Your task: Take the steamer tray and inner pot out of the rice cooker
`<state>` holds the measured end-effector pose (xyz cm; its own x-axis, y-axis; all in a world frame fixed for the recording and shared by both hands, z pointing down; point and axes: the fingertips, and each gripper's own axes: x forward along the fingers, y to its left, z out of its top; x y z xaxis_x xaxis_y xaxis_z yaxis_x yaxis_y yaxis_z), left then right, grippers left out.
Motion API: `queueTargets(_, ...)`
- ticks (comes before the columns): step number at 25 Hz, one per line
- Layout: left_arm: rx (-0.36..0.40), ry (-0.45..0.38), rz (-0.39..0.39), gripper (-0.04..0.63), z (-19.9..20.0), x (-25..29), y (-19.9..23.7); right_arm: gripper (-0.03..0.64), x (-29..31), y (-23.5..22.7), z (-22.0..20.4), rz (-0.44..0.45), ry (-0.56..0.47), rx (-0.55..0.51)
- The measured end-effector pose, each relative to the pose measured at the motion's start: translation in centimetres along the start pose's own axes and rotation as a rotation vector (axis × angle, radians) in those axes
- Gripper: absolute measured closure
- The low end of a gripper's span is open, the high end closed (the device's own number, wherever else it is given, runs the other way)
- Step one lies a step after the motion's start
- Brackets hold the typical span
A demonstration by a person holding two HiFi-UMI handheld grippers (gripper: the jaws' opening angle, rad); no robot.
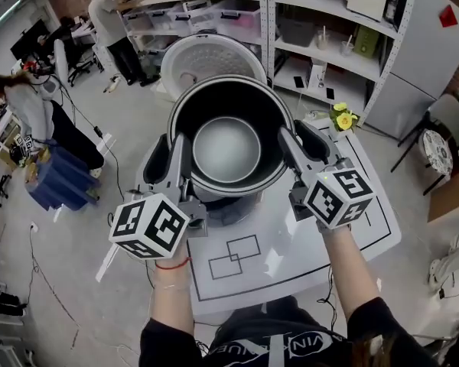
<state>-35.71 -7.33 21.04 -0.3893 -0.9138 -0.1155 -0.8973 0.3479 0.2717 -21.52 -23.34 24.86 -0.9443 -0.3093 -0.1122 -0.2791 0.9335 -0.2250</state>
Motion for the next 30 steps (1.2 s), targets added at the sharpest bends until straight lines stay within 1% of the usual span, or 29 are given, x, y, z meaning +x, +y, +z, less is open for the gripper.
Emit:
queueTargets(3,-0.010,0.005,-0.057,0.465,-0.5,1.1,-2.5,0.485,-2.3,-1.7,1.2,-0.051,-0.025,-0.004)
queueTargets(7,-0.034,0.029,-0.148,0.465,-2.3,2.7,-6.2,0.485,-6.1,-4.7,2.1,-0.133,-0.049,-0.006)
queueTargets(16,-0.107,0.151,-0.371,0.465,-8.6,7.1,-16.4,0.485,-16.0,-12.6,3.1,-0.379,-0.066,-0.019)
queueTargets(21,-0.141,0.235,-0.474,0.465,-13.3,8.2,-22.2,0.485,-22.3,-16.4,2.1,-0.507,-0.055,-0.012)
queueTargets(26,-0.162,0.330,-0.568,0.465,-17.8,8.3,-27.3,0.485,-28.3,-19.0,0.5,-0.633,-0.033,0.009)
queueTargets(30,-0.170,0.403,-0.613,0.465,-21.5,8.0,-30.1,0.485,-32.0,-20.7,-1.3,-0.705,-0.012,0.031)
